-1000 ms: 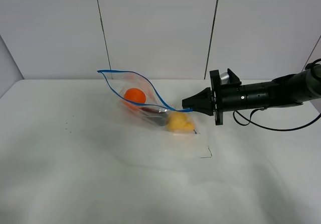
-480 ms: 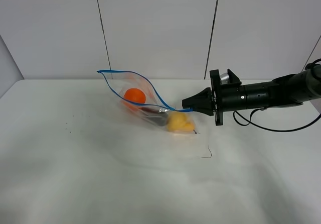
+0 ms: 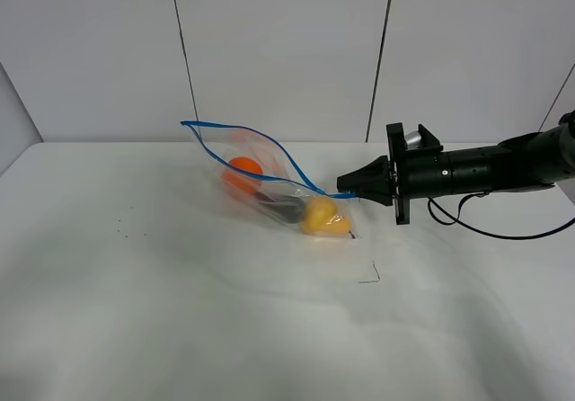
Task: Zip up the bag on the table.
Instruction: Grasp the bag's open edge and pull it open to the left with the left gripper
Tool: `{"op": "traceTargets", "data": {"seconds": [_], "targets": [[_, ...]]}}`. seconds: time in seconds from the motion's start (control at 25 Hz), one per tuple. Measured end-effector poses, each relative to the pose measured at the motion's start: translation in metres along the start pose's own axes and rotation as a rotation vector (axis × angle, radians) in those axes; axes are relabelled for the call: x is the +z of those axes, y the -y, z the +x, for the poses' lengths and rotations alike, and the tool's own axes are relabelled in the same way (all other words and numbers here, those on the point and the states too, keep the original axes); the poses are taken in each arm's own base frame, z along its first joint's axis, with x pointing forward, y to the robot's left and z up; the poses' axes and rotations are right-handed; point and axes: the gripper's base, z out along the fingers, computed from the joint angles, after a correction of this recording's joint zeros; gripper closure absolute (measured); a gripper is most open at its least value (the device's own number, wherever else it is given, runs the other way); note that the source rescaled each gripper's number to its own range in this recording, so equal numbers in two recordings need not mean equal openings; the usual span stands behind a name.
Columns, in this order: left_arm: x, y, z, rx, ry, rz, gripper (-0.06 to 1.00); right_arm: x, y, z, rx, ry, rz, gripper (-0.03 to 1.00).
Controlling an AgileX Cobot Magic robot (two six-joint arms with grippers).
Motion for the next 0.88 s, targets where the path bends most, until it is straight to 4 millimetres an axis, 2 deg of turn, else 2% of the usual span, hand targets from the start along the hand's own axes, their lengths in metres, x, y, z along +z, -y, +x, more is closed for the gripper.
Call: {"op": "traceTargets", "data": {"seconds": [0.08, 0.16, 0.24, 0.4, 0.48, 0.68, 0.88], "targets": [[0.005, -0.002, -0.026, 0.102, 0.003, -0.001, -0.05, 0.000, 0.000, 0.000, 0.000, 0.000, 0.000, 0.96], [0.012, -0.005, -0.052, 0.267, 0.014, -0.005, -0.05, 0.000, 0.000, 0.000, 0.000, 0.000, 0.000, 0.96], [0.026, -0.007, -0.072, 0.490, -0.003, -0.002, -0.05, 0.000, 0.000, 0.000, 0.000, 0.000, 0.000, 0.96], [0.066, -0.010, -0.091, 0.915, -0.067, 0.036, 0.00, 0.000, 0.000, 0.000, 0.000, 0.000, 0.000, 0.96], [0.086, -0.009, -0.095, 1.036, -0.087, 0.080, 0.04, 0.000, 0.000, 0.000, 0.000, 0.000, 0.000, 0.96], [0.129, 0.004, -0.107, 1.021, 0.002, 0.223, 0.08, 0.000, 0.000, 0.000, 0.000, 0.000, 0.000, 0.96], [0.157, 0.039, -0.113, 1.077, 0.143, 0.381, 0.08, 0.000, 0.000, 0.000, 0.000, 0.001, 0.000, 0.96]]}}
